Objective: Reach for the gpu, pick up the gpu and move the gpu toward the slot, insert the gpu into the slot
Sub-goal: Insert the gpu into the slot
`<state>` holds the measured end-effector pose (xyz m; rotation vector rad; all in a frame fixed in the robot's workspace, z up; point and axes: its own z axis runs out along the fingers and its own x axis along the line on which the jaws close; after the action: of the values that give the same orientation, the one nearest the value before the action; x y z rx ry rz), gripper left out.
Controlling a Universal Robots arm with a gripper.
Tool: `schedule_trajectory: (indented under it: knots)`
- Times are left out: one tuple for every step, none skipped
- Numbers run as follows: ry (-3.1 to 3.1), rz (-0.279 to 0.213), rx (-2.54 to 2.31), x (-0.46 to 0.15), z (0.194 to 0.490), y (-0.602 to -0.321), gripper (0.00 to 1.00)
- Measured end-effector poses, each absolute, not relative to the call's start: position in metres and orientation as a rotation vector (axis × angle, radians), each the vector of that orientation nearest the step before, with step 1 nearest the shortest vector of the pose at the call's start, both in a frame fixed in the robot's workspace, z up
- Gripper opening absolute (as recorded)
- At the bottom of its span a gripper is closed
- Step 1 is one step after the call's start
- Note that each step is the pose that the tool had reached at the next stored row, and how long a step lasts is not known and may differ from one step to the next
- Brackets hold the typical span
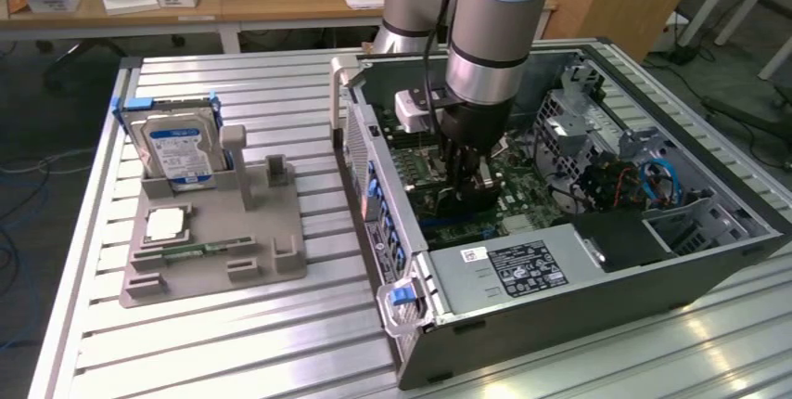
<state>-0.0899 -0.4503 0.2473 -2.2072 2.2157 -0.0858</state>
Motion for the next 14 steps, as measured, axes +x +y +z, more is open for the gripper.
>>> schedule_trajectory:
  knots:
    - [2.216,-0.086,-2.207,-0.0899,0.2474,-0.4503,0.26]
    - [2.216,-0.086,-2.208,-0.0900,0.2476,-0.4503,0.26]
    - [2.216,-0.086,-2.208,-0.0901,0.2476,-0.4503,0.26]
    - [2.216,-0.086,-2.208,-0.0902,0.2476,-0.4503,0.26]
    - [2.216,-0.086,-2.208,-0.0904,0.2476,-0.4503,0.26]
    - [2.216,-0.086,-2.208,-0.0905,0.2476,-0.4503,0.26]
    - [2.216,-0.086,-2.208,-0.0905,0.2476,-0.4503,0.26]
    - [2.216,-0.086,-2.208,-0.0905,0.2479,-0.4504,0.26]
    - [2.216,-0.086,-2.208,-0.0905,0.2492,-0.4503,0.26]
    - [2.216,-0.086,-2.208,-0.0905,0.2498,-0.4503,0.26]
    - [2.216,-0.086,-2.208,-0.0905,0.2498,-0.4503,0.26]
    - [2.216,-0.086,-2.208,-0.0905,0.2498,-0.4503,0.26]
    - [2.216,-0.086,-2.208,-0.0905,0.2498,-0.4503,0.26]
    - [2.216,-0.086,-2.208,-0.0906,0.2499,-0.4505,0.26]
